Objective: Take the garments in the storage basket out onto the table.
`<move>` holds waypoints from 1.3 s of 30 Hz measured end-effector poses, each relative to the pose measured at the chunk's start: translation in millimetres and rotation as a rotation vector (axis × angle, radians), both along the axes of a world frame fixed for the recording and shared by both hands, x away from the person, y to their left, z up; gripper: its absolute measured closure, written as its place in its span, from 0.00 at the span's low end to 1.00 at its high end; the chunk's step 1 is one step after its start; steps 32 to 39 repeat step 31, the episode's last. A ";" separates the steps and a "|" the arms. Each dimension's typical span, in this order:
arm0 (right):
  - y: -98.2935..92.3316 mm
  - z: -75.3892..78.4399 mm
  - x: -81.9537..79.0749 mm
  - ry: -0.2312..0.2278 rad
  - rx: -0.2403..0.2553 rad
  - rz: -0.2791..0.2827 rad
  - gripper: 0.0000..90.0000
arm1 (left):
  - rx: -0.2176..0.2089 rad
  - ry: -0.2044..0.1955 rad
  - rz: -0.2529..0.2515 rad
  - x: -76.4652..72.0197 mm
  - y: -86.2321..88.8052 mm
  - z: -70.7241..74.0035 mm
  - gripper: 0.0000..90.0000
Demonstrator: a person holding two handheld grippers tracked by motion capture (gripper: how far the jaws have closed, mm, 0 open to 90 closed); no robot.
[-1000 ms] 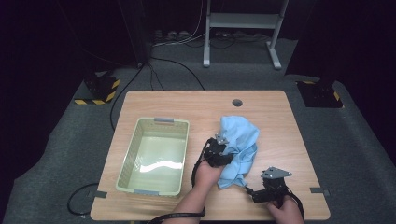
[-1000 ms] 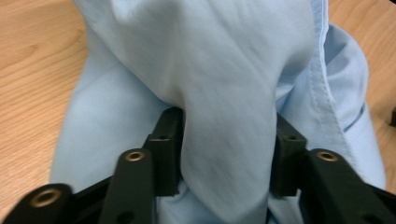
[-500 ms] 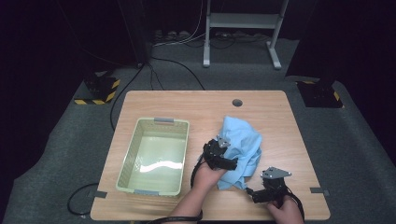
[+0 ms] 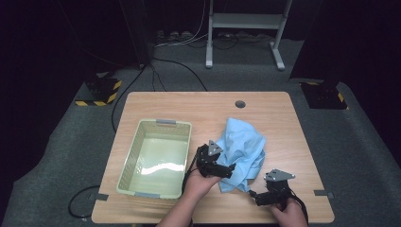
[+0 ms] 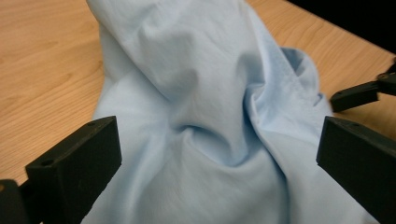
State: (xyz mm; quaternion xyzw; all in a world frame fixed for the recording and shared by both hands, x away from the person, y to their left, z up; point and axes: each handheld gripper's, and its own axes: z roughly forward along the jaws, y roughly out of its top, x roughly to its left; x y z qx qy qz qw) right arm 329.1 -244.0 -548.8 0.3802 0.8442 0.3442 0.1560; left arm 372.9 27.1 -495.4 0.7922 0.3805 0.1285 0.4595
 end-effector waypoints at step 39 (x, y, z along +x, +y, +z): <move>-0.7 0.1 0.3 0.002 0.005 0.001 0.00 | -0.026 -0.035 -0.130 -69.9 -7.4 -33.6 0.00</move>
